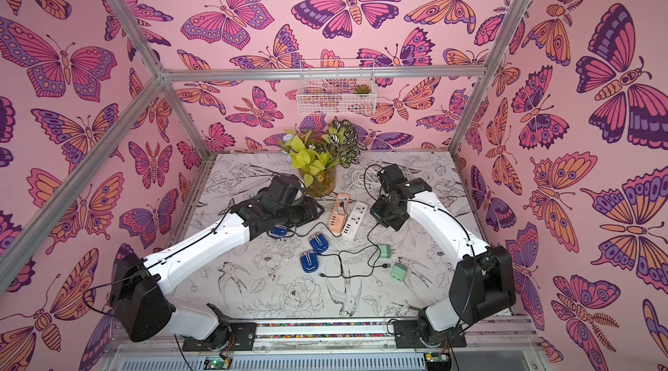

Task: Charge the electric shaver
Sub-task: Pick up the charging cable from the center of the board.

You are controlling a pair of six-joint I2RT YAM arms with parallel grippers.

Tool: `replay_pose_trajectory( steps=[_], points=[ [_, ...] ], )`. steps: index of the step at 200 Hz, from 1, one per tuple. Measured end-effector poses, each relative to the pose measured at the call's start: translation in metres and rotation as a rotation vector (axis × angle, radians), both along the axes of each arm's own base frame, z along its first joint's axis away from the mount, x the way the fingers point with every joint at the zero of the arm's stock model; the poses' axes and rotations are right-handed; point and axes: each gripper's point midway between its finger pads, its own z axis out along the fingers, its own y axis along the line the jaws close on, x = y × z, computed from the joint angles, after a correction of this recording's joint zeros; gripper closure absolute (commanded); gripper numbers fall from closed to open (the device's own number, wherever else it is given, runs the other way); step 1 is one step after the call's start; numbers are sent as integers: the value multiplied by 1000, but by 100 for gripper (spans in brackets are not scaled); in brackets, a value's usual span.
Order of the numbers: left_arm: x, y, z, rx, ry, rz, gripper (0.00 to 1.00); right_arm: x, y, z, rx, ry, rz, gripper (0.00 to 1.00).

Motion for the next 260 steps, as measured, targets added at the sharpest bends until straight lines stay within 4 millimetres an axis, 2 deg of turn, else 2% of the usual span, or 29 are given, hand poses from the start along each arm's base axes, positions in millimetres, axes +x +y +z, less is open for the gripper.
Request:
replay_pose_trajectory(
  steps=[17,33,56,77,112,163,199,225,232,244,260],
  points=[
    [-16,-37,11,-5,-155,-171,38,-5,4,9,33,6,2,100],
    [-31,-61,15,-4,-269,-296,36,-10,8,16,75,18,-3,100],
    [-40,-85,13,22,-397,-412,35,-16,12,22,142,49,-24,100],
    [-42,-100,-1,75,-464,-481,37,-20,16,25,192,72,-42,100],
    [-37,-111,-19,131,-505,-535,46,-20,20,34,257,88,-68,100],
    [-31,-119,-13,135,-548,-552,55,-22,27,46,326,96,-75,100],
    [-29,-126,-12,125,-554,-558,72,-23,29,50,353,101,-86,100],
    [-32,-129,-9,108,-554,-574,100,-22,30,55,372,83,-92,100],
    [-33,-128,-11,109,-544,-578,100,-20,29,57,377,73,-98,100],
    [-33,-128,-9,105,-548,-575,100,-18,29,59,386,66,-102,88],
    [-31,-126,-4,93,-542,-557,100,-16,32,63,412,54,-95,66]
  ],
)
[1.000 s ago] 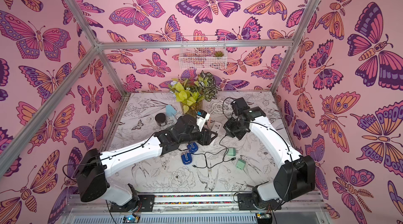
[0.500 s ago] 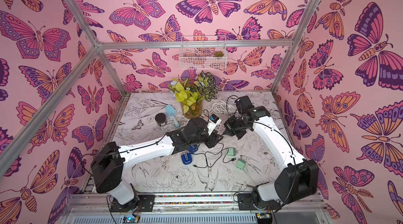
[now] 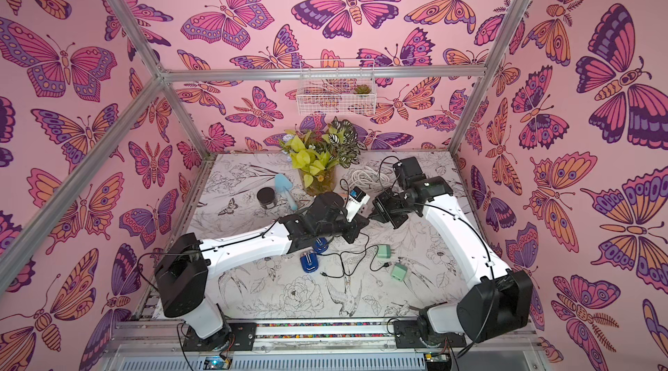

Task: Charge the electric shaver
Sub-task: Pick up the charging cable from the center of the board.

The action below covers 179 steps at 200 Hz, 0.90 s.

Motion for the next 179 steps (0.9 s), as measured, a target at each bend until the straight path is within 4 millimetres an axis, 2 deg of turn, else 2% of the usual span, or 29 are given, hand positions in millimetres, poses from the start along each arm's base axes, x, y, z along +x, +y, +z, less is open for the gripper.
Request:
replay_pose_trajectory(
  steps=[23,54,76,94,111,132,158,179],
  points=[
    [4,8,14,-56,79,20,100,15,5,15,66,-102,21,44],
    [36,32,50,-220,290,66,100,31,3,45,165,-352,43,35],
    [49,49,73,-329,457,54,100,33,9,60,226,-495,83,35],
    [45,52,86,-390,598,-8,100,38,16,66,274,-582,115,35],
    [38,52,91,-428,723,-69,100,43,19,71,305,-652,135,36],
    [36,52,97,-476,851,-134,100,47,23,87,335,-744,166,39],
    [46,57,105,-543,951,-172,100,49,27,108,368,-849,200,46],
    [55,60,108,-593,1004,-192,100,47,29,111,383,-884,215,50]
  ],
)
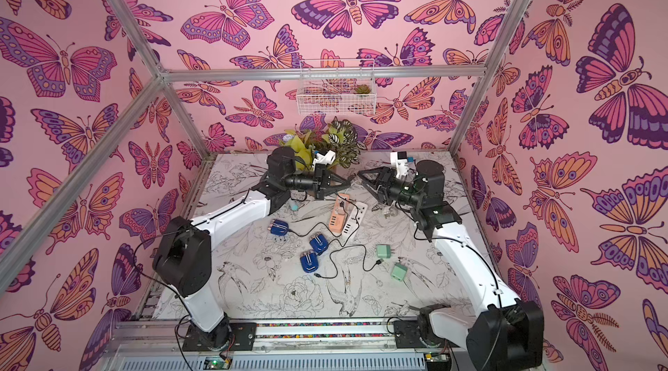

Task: Charge the electric shaver
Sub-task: Pick up the charging cable from the center of the board.

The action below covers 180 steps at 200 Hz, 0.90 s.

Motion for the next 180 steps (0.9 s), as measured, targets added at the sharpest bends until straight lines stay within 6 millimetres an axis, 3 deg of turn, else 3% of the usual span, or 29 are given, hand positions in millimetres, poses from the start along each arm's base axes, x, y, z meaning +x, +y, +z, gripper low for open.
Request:
replay_pose_trajectory(
  steps=[50,109,180],
  points=[
    [-3,-1,1,-39,62,-49,100,0,2,-10,10,6,11,51],
    [-10,-2,6,-53,65,-82,100,10,6,-12,30,18,26,63],
    [-8,-7,-3,-45,87,-91,100,13,12,-8,73,27,68,79]
  ],
)
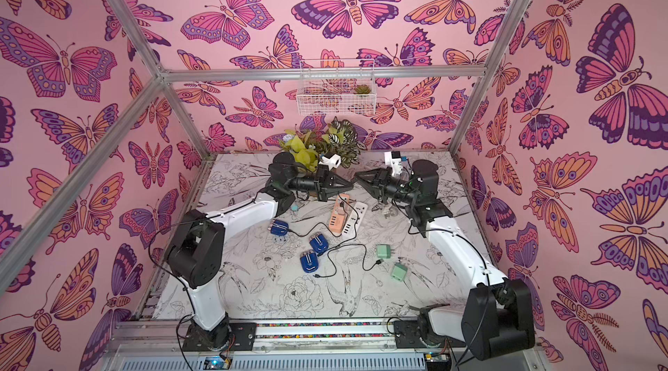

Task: Charge the electric shaver
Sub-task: Pick up the charging cable from the center of the board.

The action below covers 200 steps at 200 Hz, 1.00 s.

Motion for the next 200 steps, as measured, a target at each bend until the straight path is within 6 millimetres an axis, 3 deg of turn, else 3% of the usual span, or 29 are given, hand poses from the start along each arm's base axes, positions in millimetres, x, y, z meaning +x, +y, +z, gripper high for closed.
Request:
replay_pose_trajectory(
  steps=[48,57,72,84,106,116,131,157,200],
  points=[
    [0,0,1,-4,-6,1,100,-1,0,-1,2,10,2,100],
    [0,0,1,-2,-5,1,100,0,0,-1,0,10,1,100],
    [2,0,-1,1,-7,9,77,0,-1,-3,-6,19,-6,100],
    [5,-1,-5,16,-9,32,65,2,-1,-5,-14,32,-15,100],
    [20,3,-17,101,0,178,55,6,-6,-10,-39,79,-60,100],
    [25,11,-19,145,-3,273,55,7,-9,-13,-48,100,-89,100],
    [26,27,-15,189,8,413,65,8,-13,-15,-49,133,-132,100],
    [21,45,4,206,40,620,61,14,-16,-18,-32,195,-215,100],
    [11,43,16,192,216,758,59,24,-17,-29,22,317,-354,100]
  ],
)
